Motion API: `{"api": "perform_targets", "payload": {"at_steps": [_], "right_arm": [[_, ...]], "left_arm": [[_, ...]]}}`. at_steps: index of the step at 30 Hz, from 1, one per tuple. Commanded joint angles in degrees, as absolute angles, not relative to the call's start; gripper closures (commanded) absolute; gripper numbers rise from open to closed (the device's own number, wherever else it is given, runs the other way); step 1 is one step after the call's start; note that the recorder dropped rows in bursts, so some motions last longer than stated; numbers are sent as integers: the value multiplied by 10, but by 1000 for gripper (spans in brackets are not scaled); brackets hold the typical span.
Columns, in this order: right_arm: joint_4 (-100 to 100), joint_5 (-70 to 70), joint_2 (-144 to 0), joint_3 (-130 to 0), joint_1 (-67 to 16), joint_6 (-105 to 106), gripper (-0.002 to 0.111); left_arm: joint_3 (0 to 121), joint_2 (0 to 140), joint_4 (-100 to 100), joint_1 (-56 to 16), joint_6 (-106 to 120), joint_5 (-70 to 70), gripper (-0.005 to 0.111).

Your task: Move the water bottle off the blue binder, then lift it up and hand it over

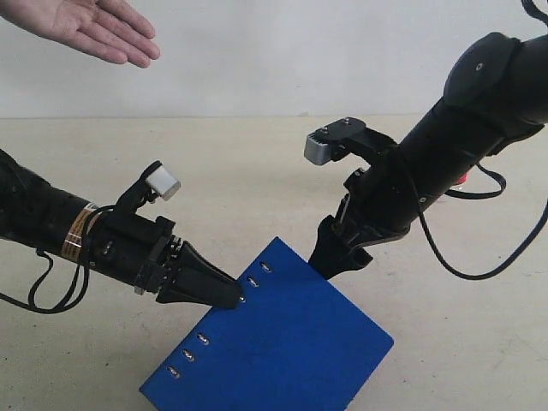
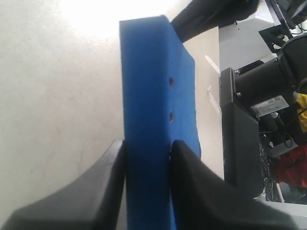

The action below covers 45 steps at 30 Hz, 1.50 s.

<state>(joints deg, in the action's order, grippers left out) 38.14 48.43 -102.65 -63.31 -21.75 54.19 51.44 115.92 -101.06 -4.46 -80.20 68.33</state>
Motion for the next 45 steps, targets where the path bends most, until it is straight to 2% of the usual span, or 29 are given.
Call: {"api": "perform_targets", "payload": {"at_steps": [1, 6, 12, 19, 25, 33, 45], "right_arm": [[400, 495, -1018, -640, -217, 557, 37], [364, 542, -987, -683, -217, 531, 37], [424, 700, -967, -721, -217, 547, 37], [402, 670, -970, -720, -217, 548, 37], [413, 666, -1031, -720, -217, 549, 37], [474, 668, -1081, -720, -217, 584, 64], [525, 657, -1105, -720, -217, 593, 65]], "left_arm": [[517, 1159, -999, -47, -801, 689, 102], [517, 1159, -999, -47, -801, 690, 102], [517, 1159, -999, -47, -800, 690, 102], [517, 1159, -999, -47, -799, 690, 102], [517, 1159, -999, -47, -799, 692, 102], [517, 1159, -999, -47, -792, 694, 102], [517, 1159, -999, -47, -786, 694, 102]]}}
